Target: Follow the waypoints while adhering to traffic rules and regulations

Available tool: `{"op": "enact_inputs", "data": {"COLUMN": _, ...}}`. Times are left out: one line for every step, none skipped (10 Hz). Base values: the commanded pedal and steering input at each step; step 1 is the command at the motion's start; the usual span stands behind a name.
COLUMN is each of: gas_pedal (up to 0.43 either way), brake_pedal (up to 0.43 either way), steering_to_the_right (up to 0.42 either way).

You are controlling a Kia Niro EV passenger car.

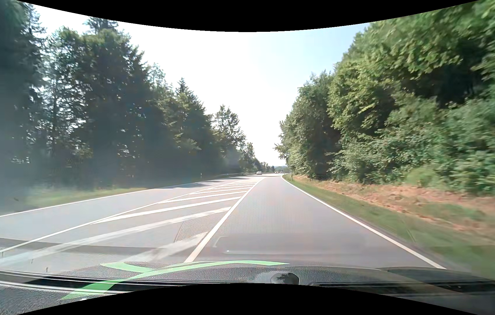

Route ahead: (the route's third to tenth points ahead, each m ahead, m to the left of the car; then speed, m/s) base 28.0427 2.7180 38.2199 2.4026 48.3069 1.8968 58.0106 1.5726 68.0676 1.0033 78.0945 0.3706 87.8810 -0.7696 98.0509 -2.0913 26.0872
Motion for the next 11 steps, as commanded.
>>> {"op": "enact_inputs", "data": {"gas_pedal": 0.220, "brake_pedal": 0.000, "steering_to_the_right": 0.005}}
{"op": "enact_inputs", "data": {"gas_pedal": 0.228, "brake_pedal": 0.000, "steering_to_the_right": 0.005}}
{"op": "enact_inputs", "data": {"gas_pedal": 0.228, "brake_pedal": 0.000, "steering_to_the_right": 0.005}}
{"op": "enact_inputs", "data": {"gas_pedal": 0.228, "brake_pedal": 0.000, "steering_to_the_right": 0.005}}
{"op": "enact_inputs", "data": {"gas_pedal": 0.228, "brake_pedal": 0.000, "steering_to_the_right": 0.005}}
{"op": "enact_inputs", "data": {"gas_pedal": 0.209, "brake_pedal": 0.000, "steering_to_the_right": 0.005}}
{"op": "enact_inputs", "data": {"gas_pedal": 0.209, "brake_pedal": 0.000, "steering_to_the_right": 0.005}}
{"op": "enact_inputs", "data": {"gas_pedal": 0.189, "brake_pedal": 0.000, "steering_to_the_right": 0.005}}
{"op": "enact_inputs", "data": {"gas_pedal": 0.189, "brake_pedal": 0.000, "steering_to_the_right": 0.005}}
{"op": "enact_inputs", "data": {"gas_pedal": 0.177, "brake_pedal": 0.000, "steering_to_the_right": 0.005}}
{"op": "enact_inputs", "data": {"gas_pedal": 0.150, "brake_pedal": 0.000, "steering_to_the_right": 0.005}}
